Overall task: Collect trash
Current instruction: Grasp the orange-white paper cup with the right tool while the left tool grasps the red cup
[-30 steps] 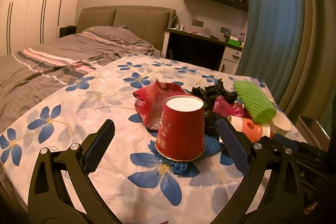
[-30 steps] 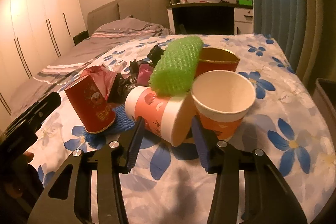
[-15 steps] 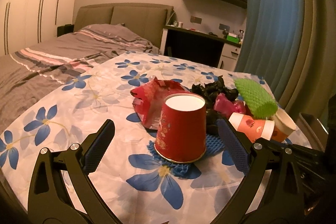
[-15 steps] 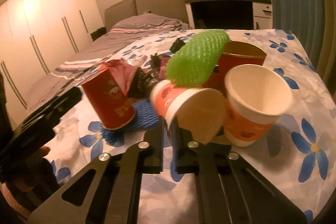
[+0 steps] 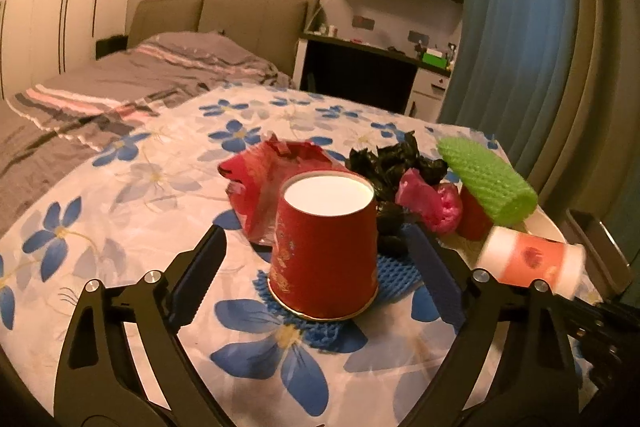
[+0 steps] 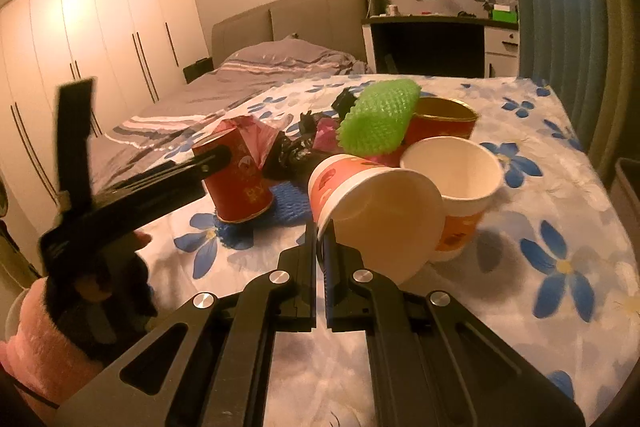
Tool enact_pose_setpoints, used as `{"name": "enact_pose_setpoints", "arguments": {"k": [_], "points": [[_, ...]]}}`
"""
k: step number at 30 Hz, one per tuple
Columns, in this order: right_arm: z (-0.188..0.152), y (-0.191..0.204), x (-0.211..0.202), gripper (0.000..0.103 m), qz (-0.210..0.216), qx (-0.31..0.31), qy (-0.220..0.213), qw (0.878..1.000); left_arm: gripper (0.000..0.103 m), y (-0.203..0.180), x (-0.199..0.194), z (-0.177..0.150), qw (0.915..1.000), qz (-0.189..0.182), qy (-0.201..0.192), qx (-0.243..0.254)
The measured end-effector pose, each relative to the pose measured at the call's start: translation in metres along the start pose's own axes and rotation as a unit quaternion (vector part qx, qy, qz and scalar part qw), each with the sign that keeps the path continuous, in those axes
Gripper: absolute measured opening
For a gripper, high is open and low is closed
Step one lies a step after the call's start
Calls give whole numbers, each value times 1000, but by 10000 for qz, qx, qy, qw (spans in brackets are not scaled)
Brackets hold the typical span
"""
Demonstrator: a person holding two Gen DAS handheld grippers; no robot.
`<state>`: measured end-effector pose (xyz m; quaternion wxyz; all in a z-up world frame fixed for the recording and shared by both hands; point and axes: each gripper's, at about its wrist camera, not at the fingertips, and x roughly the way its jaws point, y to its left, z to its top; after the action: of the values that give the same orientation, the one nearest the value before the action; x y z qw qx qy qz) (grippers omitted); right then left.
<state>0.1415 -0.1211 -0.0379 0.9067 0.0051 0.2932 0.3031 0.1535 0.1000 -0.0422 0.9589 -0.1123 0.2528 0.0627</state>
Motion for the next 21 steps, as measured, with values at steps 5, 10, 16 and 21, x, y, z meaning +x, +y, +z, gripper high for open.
{"name": "enact_pose_setpoints", "arguments": {"k": [5, 10, 16, 21], "points": [[-7, 0, -16, 4, 4, -20, -55, 10000, 83, 3, 8, 0, 9997, -81, 199, -128], [-10, -4, -22, 4, -42, -15, -69, 10000, 71, 3, 13, 0, 9992, -106, 358, -140], [-9, -13, -30, 4, -119, 64, -152, 9998, 59, 1, 17, -1, 9988, -164, 452, -122], [-9, -14, -39, 4, -140, 58, -234, 9996, 55, 0, 12, -1, 9992, -170, 330, -116]]}}
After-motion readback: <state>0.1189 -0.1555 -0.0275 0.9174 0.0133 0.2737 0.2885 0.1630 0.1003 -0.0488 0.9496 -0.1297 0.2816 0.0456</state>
